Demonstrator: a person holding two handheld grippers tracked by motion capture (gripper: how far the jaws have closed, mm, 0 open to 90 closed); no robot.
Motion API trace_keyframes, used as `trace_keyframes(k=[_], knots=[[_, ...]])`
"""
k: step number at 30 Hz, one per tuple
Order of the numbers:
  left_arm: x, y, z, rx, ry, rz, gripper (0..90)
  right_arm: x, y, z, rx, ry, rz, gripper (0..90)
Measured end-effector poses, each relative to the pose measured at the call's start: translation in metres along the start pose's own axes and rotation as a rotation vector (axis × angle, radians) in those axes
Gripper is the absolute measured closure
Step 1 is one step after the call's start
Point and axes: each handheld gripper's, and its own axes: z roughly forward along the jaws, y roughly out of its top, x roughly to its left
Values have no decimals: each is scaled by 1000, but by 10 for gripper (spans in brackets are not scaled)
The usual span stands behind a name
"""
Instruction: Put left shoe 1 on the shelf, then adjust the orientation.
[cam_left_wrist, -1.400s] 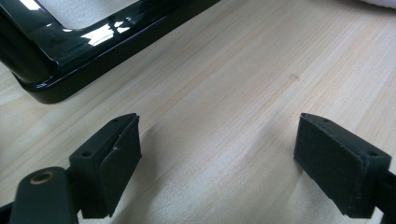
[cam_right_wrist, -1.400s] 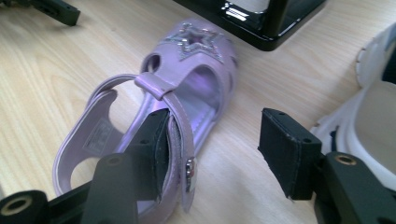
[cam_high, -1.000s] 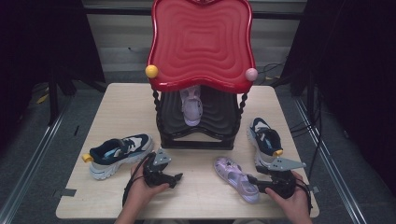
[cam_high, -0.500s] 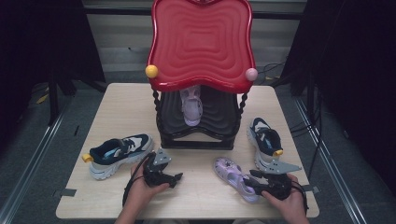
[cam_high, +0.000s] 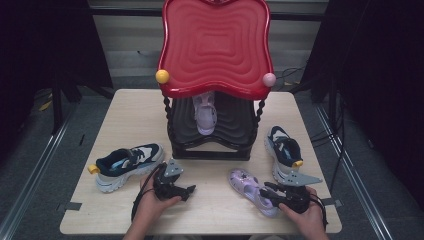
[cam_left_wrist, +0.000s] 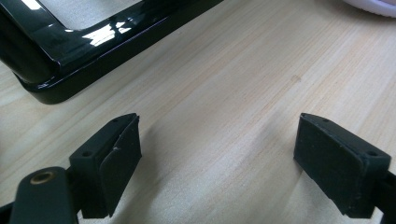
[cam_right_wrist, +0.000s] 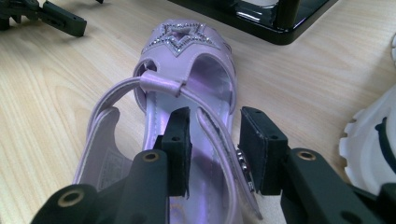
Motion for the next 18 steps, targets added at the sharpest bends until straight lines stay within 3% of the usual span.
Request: trace_keyframes(k=[18], knots=[[0,1,1,1,0,-2,142,-1,3,2,-26,-22,-2,681]])
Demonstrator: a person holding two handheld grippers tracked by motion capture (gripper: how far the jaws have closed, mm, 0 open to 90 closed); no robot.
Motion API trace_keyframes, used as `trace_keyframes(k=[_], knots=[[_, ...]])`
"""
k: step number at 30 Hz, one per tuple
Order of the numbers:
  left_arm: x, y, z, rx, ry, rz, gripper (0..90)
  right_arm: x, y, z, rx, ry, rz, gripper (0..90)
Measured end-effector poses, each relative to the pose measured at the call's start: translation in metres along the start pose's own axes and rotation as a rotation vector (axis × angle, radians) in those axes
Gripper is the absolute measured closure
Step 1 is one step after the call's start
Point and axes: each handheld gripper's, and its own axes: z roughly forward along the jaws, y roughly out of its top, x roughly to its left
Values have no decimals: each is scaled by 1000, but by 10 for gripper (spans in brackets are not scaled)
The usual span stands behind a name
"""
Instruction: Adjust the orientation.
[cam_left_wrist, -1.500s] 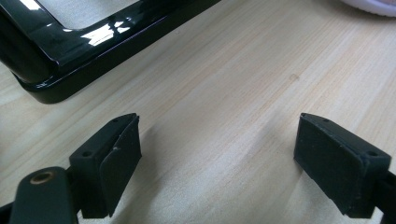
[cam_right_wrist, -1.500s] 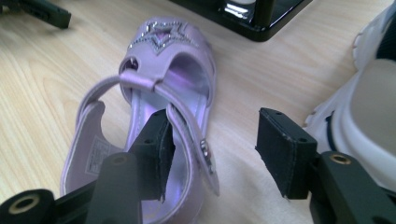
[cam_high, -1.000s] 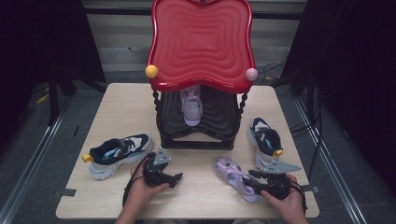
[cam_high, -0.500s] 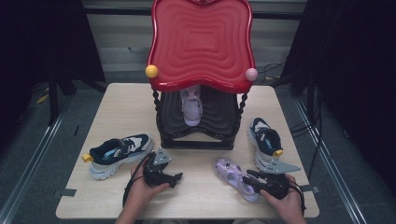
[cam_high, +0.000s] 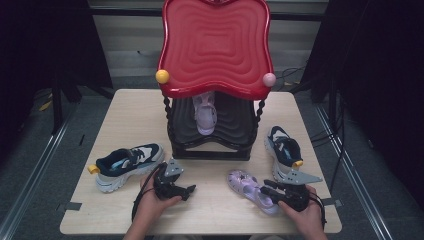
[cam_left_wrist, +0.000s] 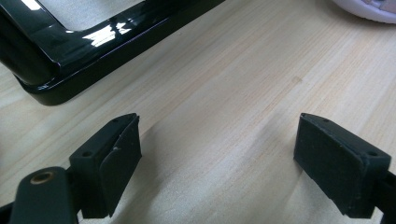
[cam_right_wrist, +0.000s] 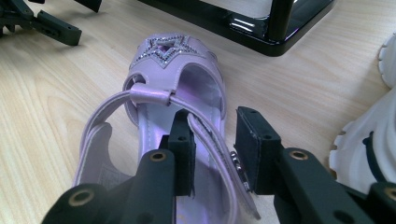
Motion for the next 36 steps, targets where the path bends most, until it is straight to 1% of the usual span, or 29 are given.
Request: trace_keyframes(k=[5,8,12,15,19,21,23,26,30,32,33,35,36], knots=[[0,0,0,0,-1,0,142,0,0,0,-3,6,2,679],[0,0,0,0,-1,-1,141,1,0,0,1,7,-6,677],[0,0,0,-1,-1,0,142,1,0,0,-8,10,0,673],[0,0,0,0,-1,0,142,1,-2,0,-27,16,4,663],[0,0,0,-1,-1,-1,142,2,-5,0,-62,1,-13,666],[0,0,0,0,-1,0,142,1,-5,0,-75,2,-11,670],[0,0,0,0,-1,0,142,1,-6,1,-81,3,-9,679],[0,0,0,0,0,0,141,2,-6,1,-80,-5,-20,696],[0,0,0,0,-1,0,142,2,-4,1,-80,-14,-45,743],[0,0,0,0,0,0,142,4,-3,1,-80,-18,-69,788],[0,0,0,0,0,0,142,4,-2,1,-82,-12,-83,802],[0,0,0,0,0,0,142,7,0,2,-90,5,-84,822],[0,0,0,0,0,0,141,8,0,3,-86,5,-84,827]])
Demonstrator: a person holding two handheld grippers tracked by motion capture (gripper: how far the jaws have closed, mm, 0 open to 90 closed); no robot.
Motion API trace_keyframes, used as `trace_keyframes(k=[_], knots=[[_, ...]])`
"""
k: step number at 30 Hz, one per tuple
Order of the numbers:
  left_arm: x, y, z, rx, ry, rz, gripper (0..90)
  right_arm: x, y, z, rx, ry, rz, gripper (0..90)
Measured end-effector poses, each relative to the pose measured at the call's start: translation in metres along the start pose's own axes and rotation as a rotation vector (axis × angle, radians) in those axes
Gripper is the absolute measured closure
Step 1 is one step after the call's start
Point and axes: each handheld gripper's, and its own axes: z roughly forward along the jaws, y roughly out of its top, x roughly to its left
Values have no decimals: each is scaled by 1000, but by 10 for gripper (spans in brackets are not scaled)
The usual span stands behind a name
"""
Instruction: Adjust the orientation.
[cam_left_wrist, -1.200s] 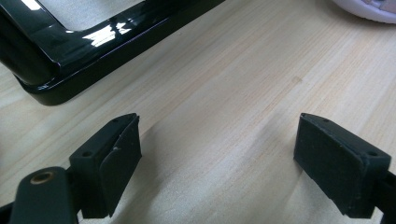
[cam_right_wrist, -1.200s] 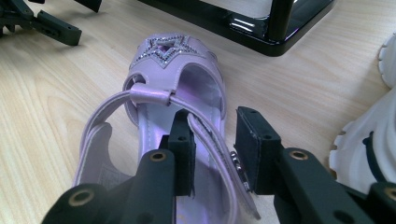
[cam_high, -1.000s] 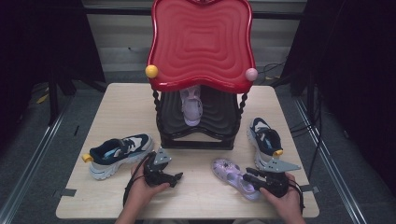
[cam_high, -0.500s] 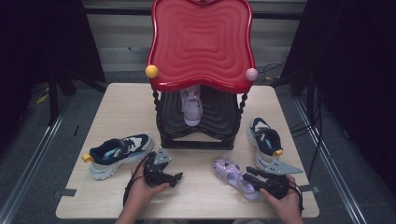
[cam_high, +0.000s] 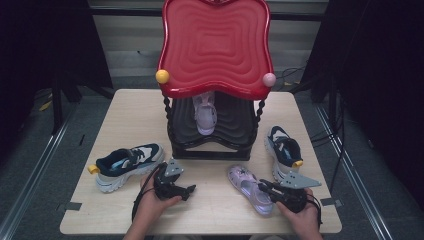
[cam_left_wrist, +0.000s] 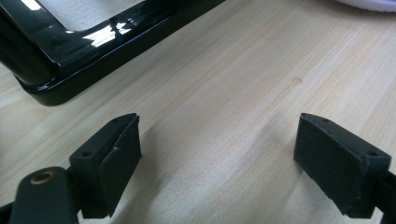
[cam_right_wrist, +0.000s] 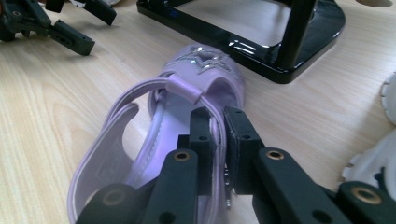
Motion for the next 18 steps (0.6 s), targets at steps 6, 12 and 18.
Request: trace_keyframes(k=[6,12,18], knots=[[0,0,0,0,0,0,142,2,3,-2,-26,10,-5,832],[0,0,0,0,0,0,141,1,8,-10,-65,-5,-2,833],[0,0,0,0,0,0,142,-1,12,-16,-108,-6,21,833]])
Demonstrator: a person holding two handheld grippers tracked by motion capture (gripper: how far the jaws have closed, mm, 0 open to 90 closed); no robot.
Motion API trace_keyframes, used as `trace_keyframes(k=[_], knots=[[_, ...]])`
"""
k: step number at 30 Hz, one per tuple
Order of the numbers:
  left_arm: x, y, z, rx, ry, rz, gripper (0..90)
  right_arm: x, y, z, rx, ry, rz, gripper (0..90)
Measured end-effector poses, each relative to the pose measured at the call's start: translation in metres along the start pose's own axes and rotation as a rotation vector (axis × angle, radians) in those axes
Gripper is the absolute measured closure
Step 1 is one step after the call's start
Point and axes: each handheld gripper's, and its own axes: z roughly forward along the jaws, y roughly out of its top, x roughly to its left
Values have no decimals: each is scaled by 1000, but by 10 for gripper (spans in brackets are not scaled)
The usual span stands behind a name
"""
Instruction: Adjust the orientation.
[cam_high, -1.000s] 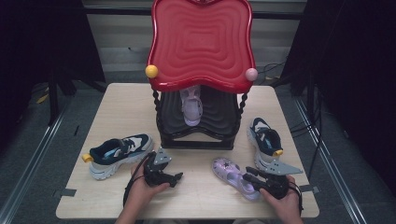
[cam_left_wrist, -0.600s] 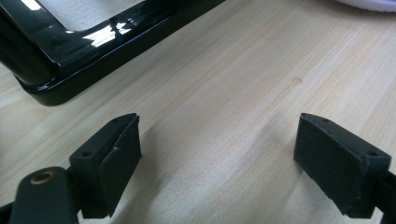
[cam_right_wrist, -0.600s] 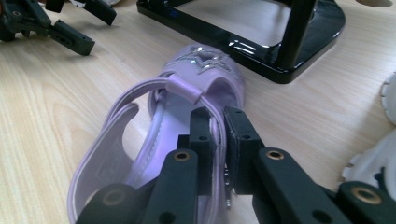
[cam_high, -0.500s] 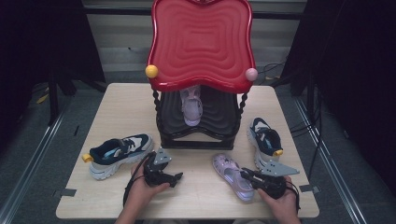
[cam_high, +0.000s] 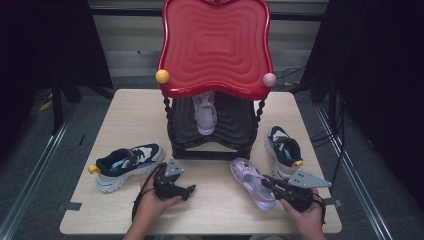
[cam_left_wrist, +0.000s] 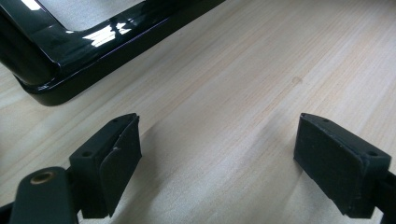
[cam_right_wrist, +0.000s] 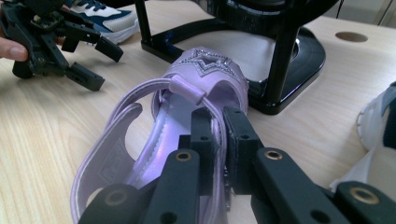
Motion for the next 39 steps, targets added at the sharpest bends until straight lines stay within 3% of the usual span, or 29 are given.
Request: trace_keyframes(k=[13,21,30,39], knots=[[0,0,0,0,0,0,142,8,16,-9,-55,-10,-42,834],[0,0,0,0,0,0,142,9,31,-14,-107,-13,-22,834],[0,0,0,0,-1,0,142,12,56,-16,-130,-69,-40,836],[0,0,0,0,0,1,142,23,74,1,-156,-146,-21,836]])
